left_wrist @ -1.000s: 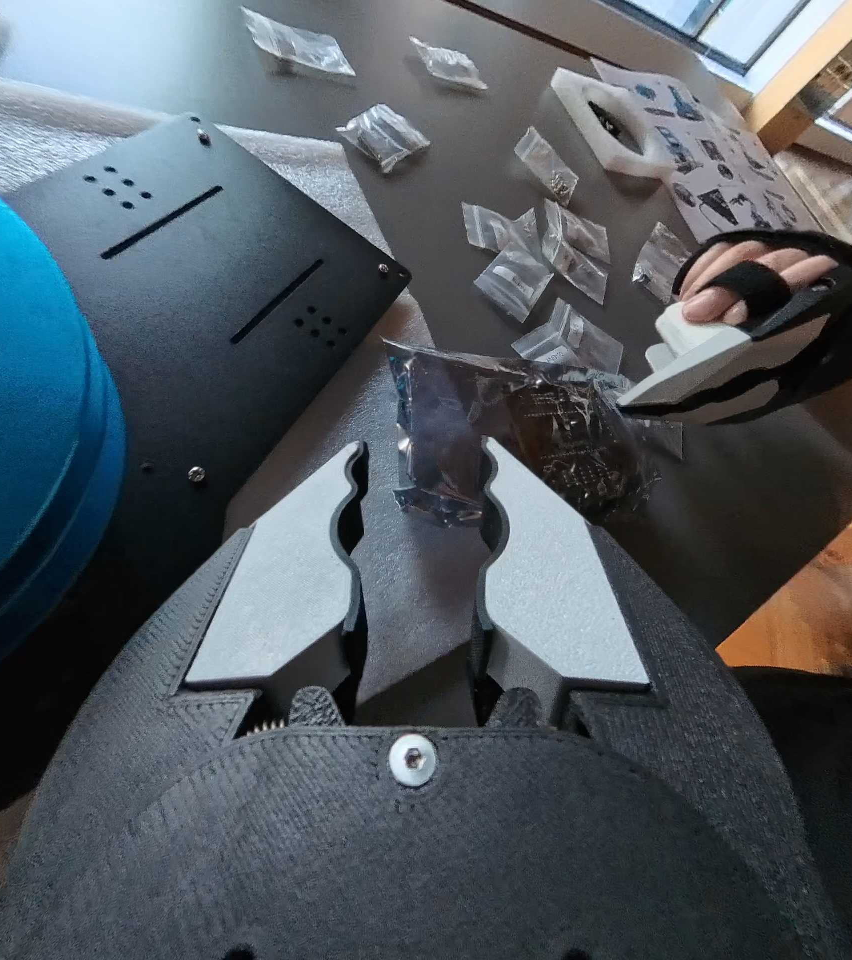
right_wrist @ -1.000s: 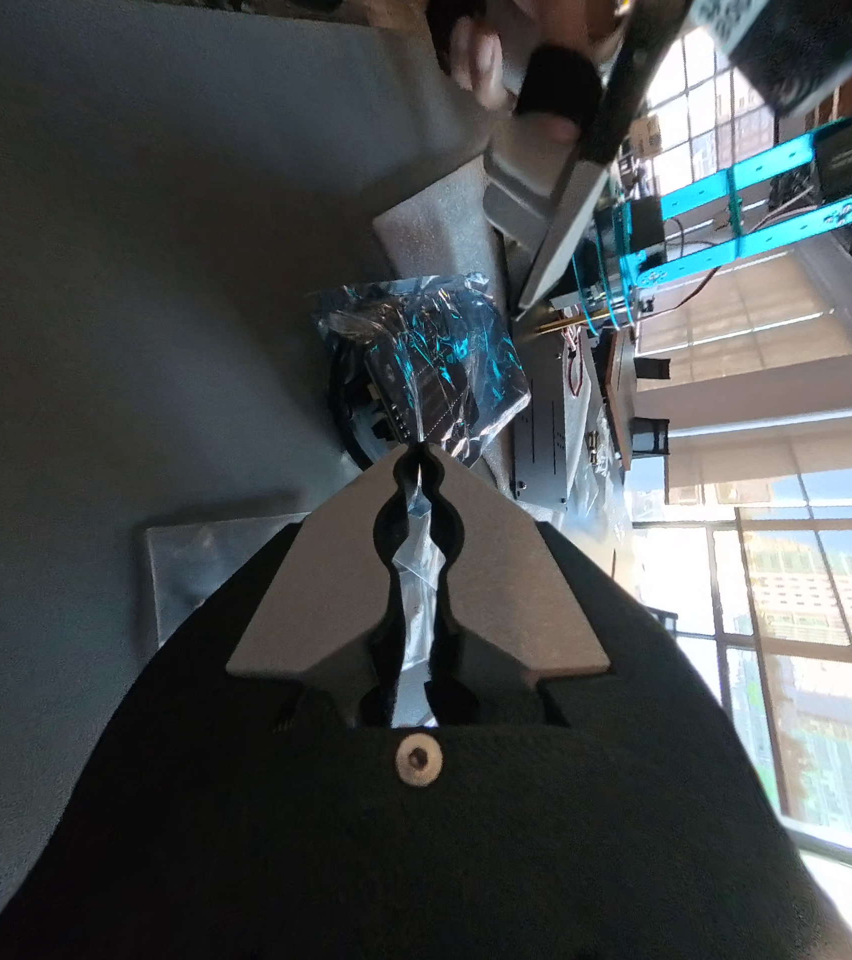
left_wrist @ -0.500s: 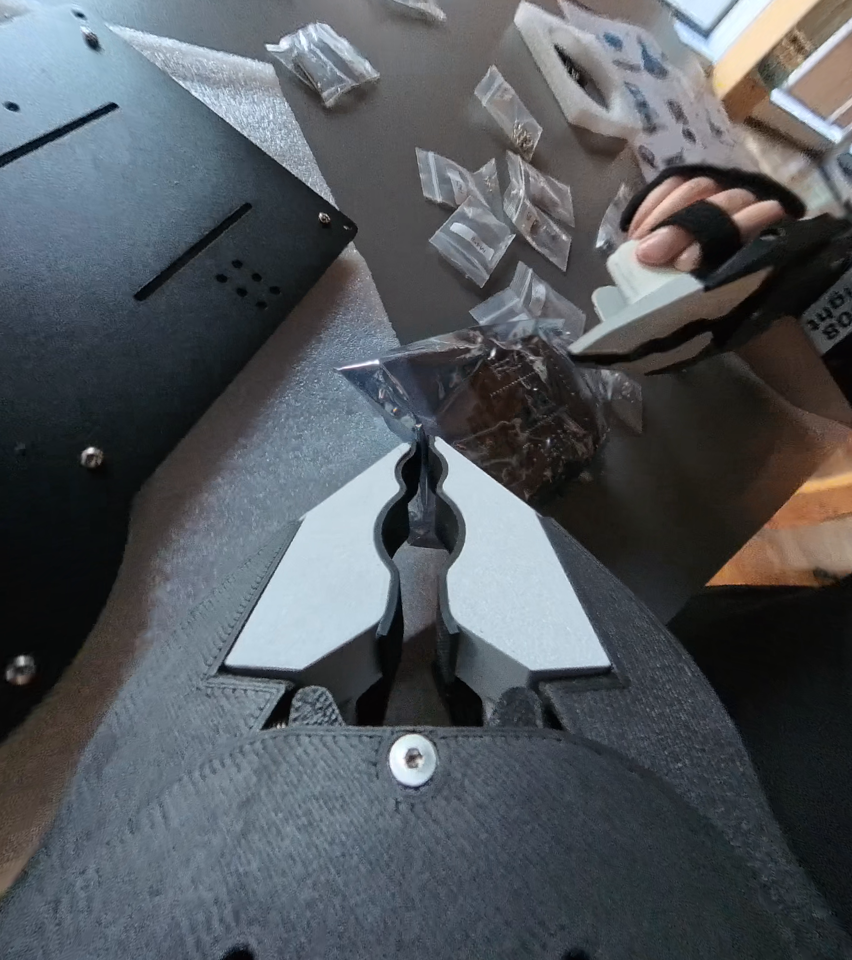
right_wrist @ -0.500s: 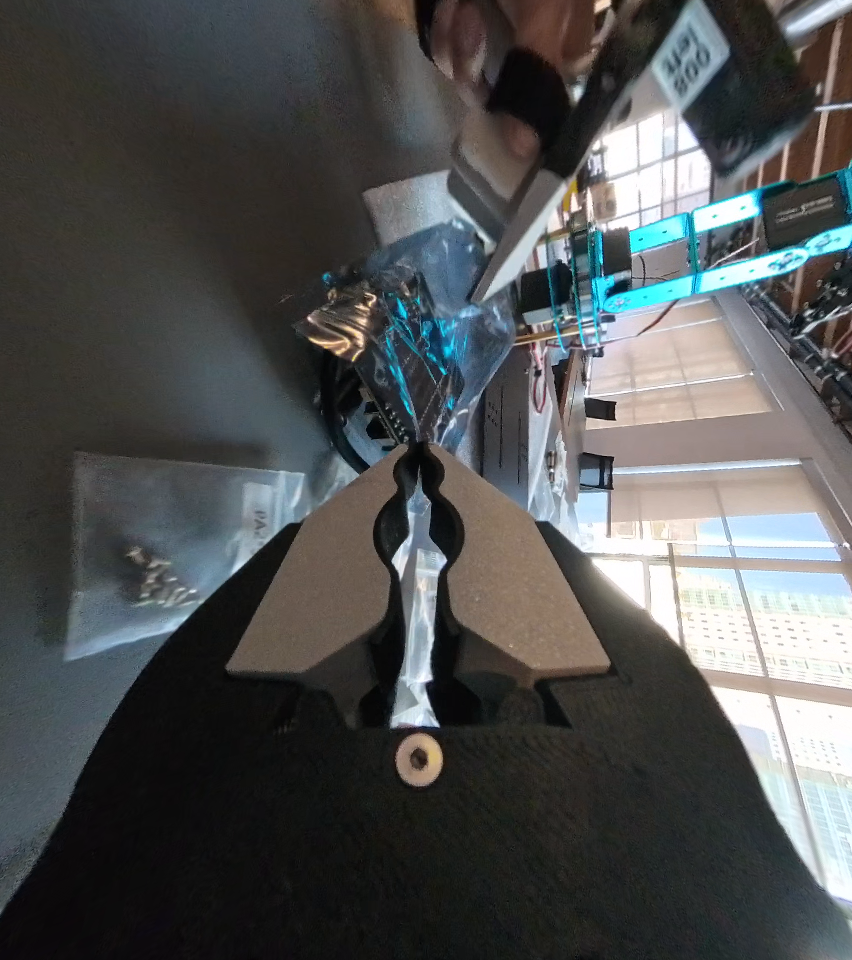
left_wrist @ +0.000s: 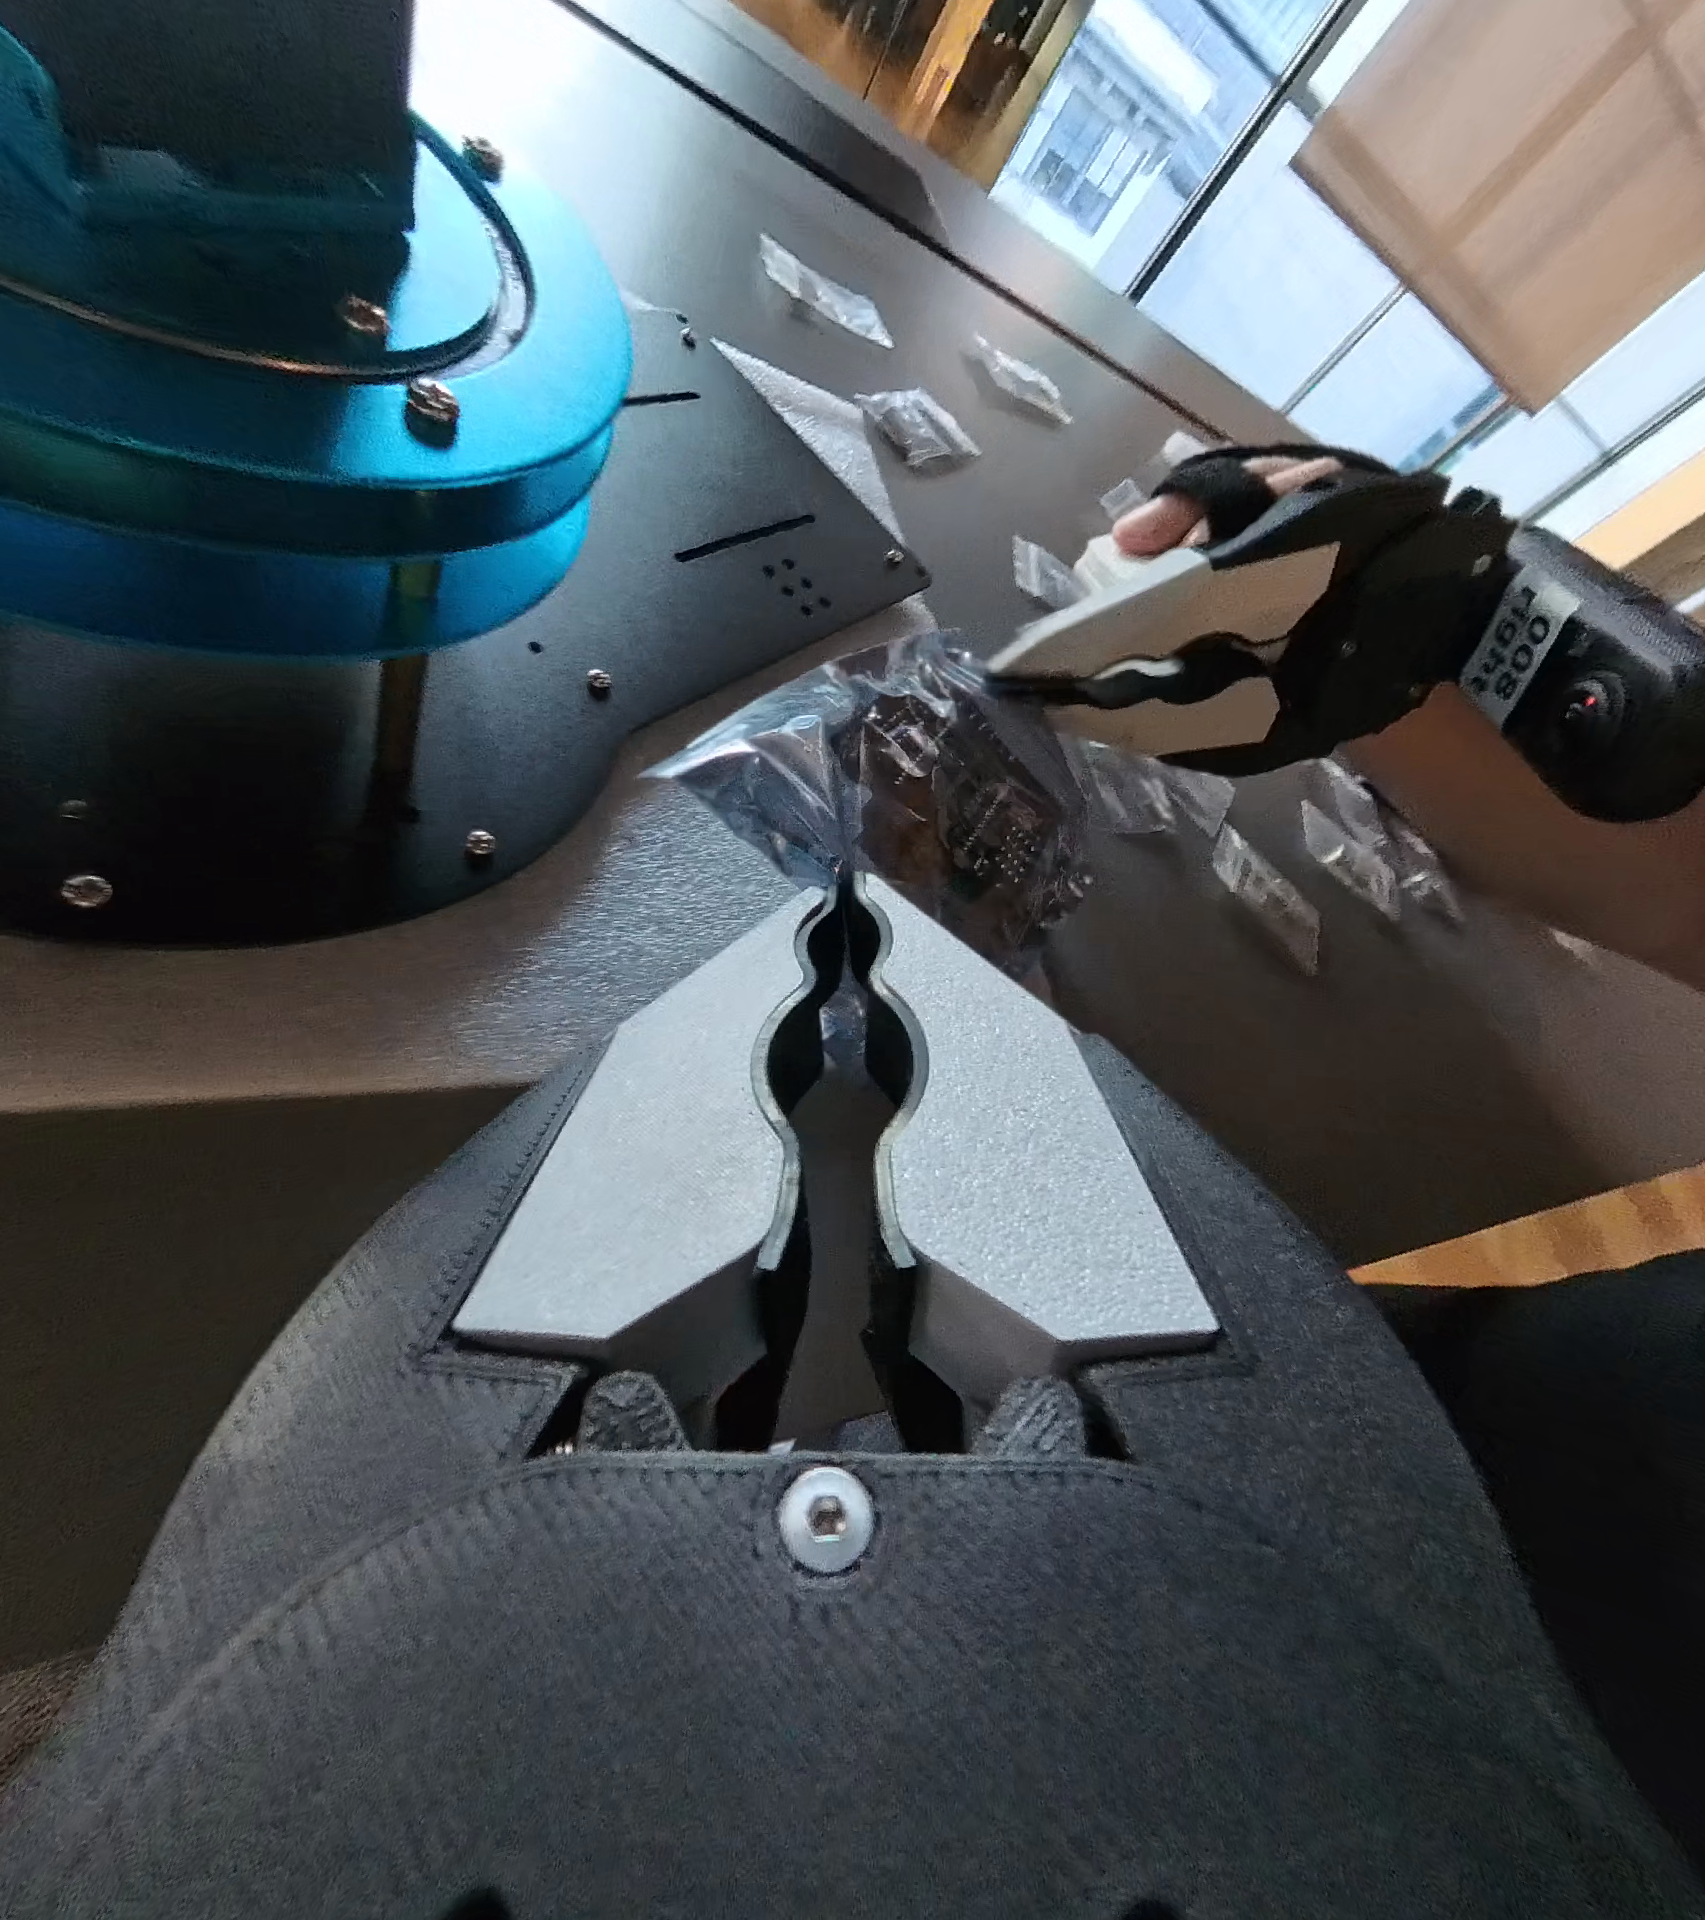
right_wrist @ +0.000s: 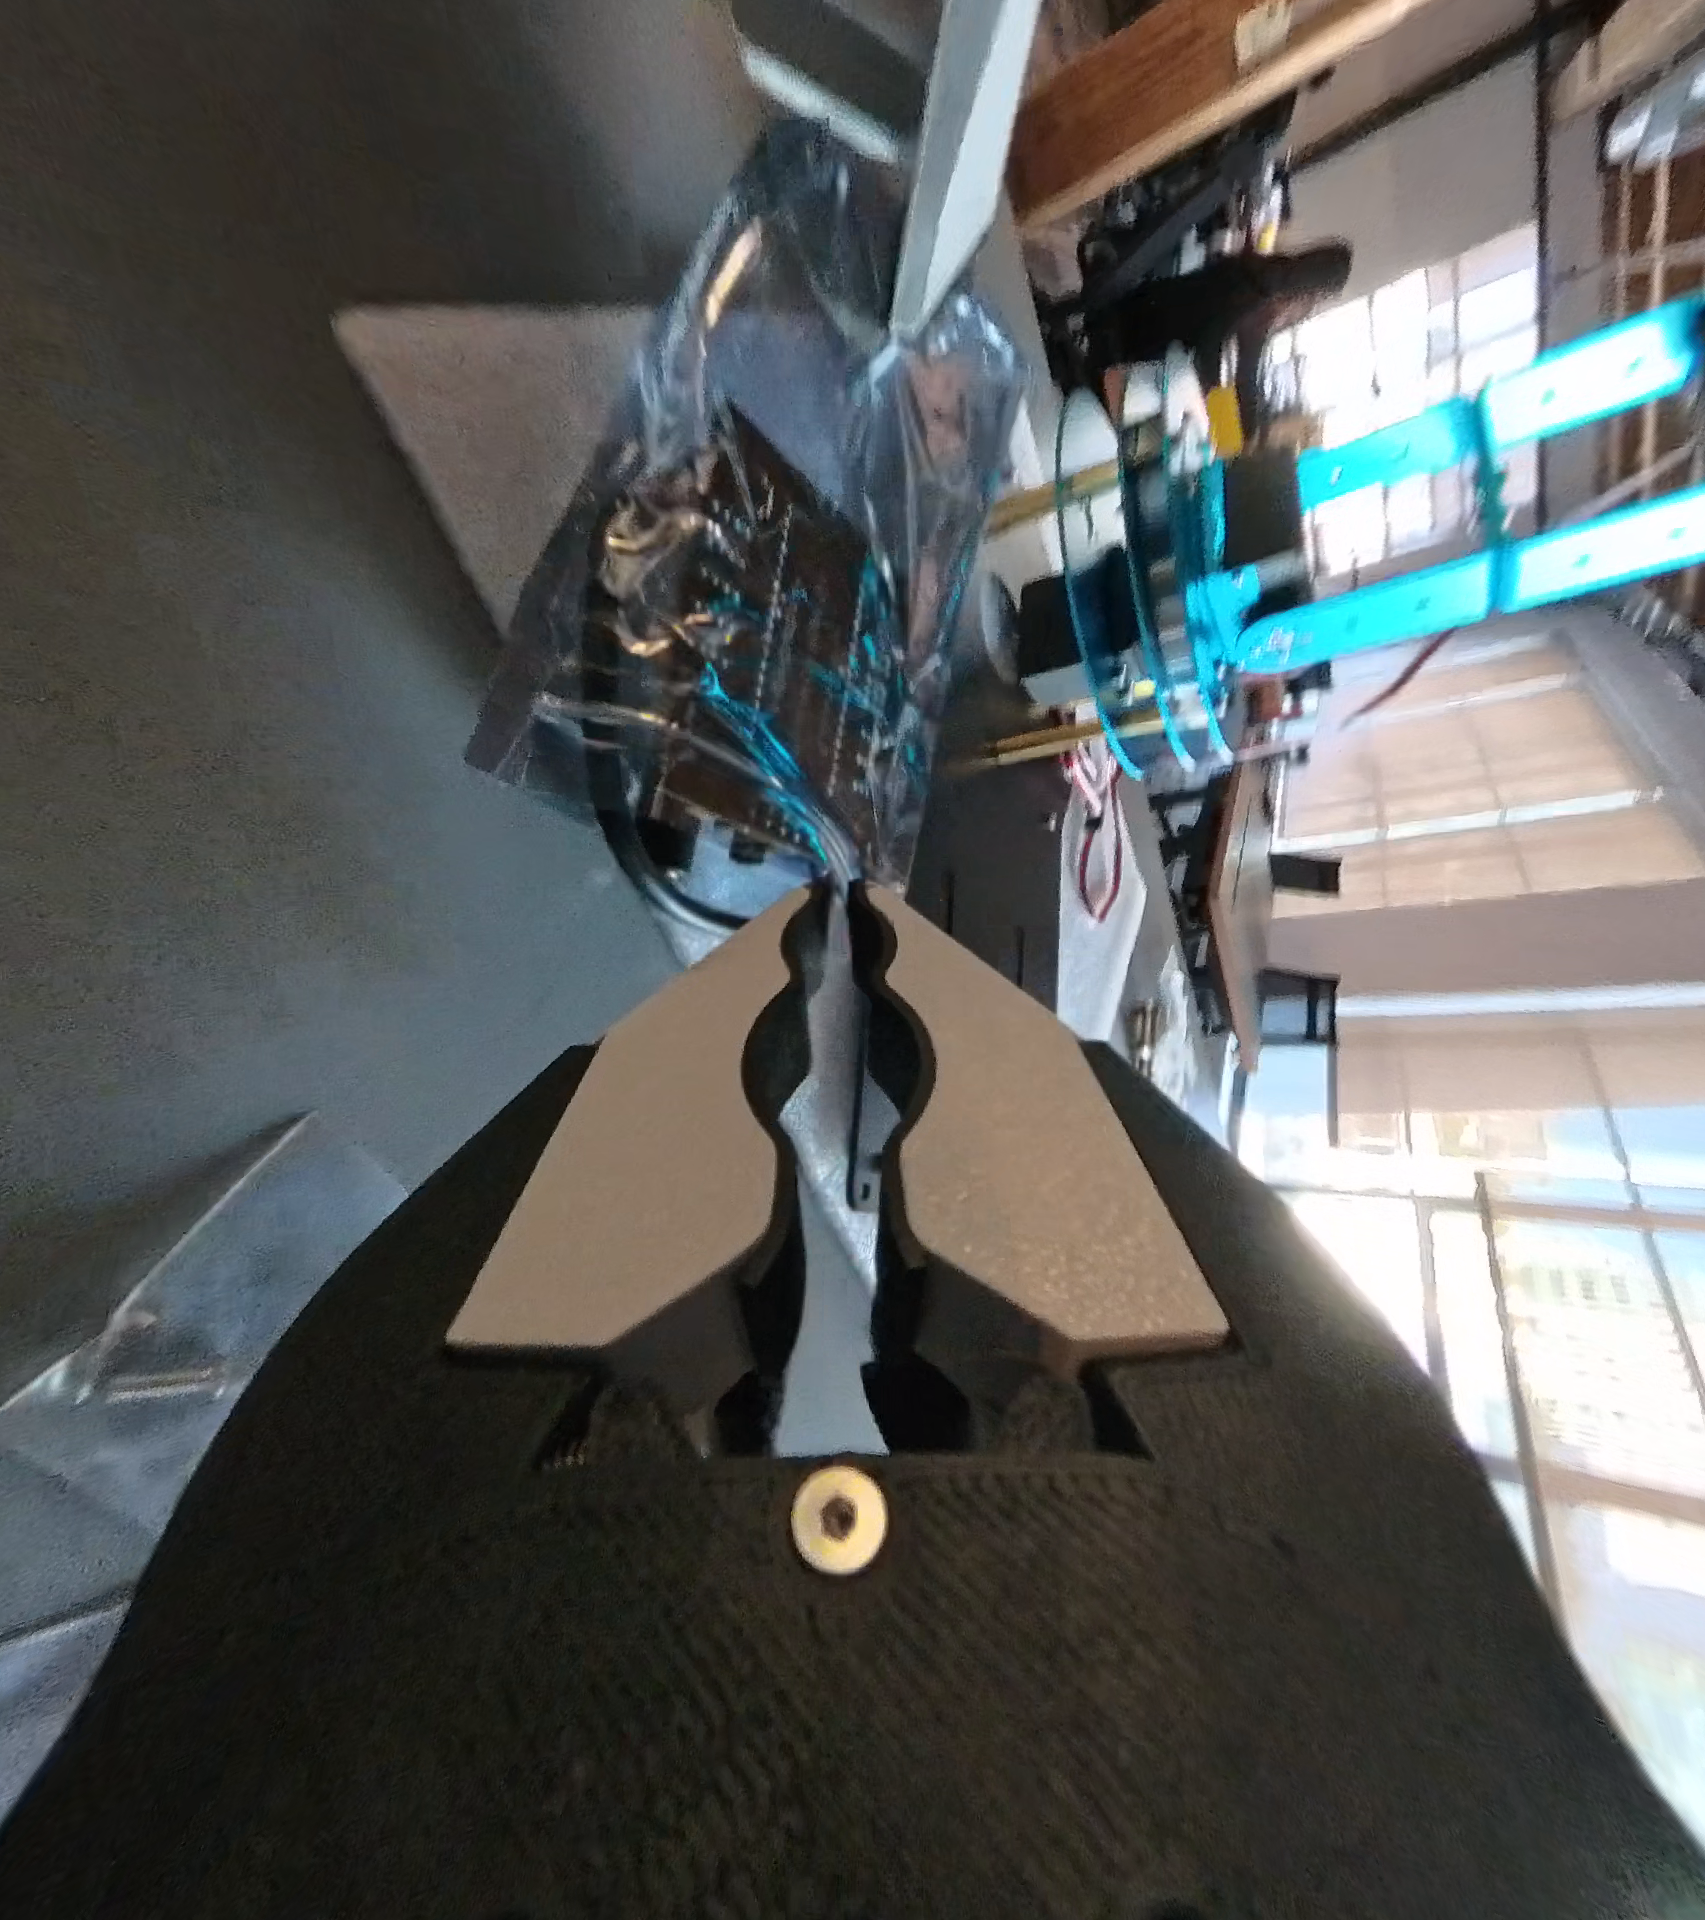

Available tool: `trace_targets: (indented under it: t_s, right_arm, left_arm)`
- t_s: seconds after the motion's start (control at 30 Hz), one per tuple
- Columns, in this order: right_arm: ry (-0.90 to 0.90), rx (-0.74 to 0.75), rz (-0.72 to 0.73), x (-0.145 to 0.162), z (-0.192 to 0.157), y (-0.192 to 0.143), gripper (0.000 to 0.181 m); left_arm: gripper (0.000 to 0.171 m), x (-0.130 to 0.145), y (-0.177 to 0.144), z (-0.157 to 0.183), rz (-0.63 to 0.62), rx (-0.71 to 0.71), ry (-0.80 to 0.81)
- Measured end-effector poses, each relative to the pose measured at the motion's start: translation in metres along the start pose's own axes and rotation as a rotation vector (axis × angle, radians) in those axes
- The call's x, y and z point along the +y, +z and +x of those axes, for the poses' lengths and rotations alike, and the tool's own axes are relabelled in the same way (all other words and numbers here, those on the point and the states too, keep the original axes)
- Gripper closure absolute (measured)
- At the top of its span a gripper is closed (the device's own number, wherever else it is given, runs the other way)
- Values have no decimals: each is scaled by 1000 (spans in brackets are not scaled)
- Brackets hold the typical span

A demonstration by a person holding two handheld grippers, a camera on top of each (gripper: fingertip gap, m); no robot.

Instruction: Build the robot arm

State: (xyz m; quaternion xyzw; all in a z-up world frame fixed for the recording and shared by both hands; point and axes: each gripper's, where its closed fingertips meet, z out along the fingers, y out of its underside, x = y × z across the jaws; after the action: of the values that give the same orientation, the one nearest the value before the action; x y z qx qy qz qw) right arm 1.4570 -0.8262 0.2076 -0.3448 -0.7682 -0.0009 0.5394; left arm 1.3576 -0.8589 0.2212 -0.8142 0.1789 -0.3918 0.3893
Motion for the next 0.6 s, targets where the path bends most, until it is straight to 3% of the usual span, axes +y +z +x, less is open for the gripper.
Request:
trace_targets:
  t_s: [0.1, 0.17, 0.3, 0.37, 0.47, 0.6]
  right_arm:
    - [133, 7, -57, 12, 4, 2, 175]
    - [342, -22, -98, 19, 4, -1, 176]
    - [1168, -349, -66, -1, -13, -11, 181]
    - [1462, -429, -7, -8, -8, -15, 179]
    - [1586, -381, -14, 9, 0, -16, 181]
    - [1570, -471, -35, 8, -10, -13, 181]
  left_arm:
    - [171, -2, -3, -8, -14, -25, 23]
    - [171, -3, -4, -6, 0, -7, 46]
    - [171, 2, -3, -10, 5, -28, 130]
    - [171, 2, -4, -10, 34, -29, 130]
    - [171, -1, -5, -6, 100, -25, 167]
    - [171, 2, -5, -2, 154, -23, 208]
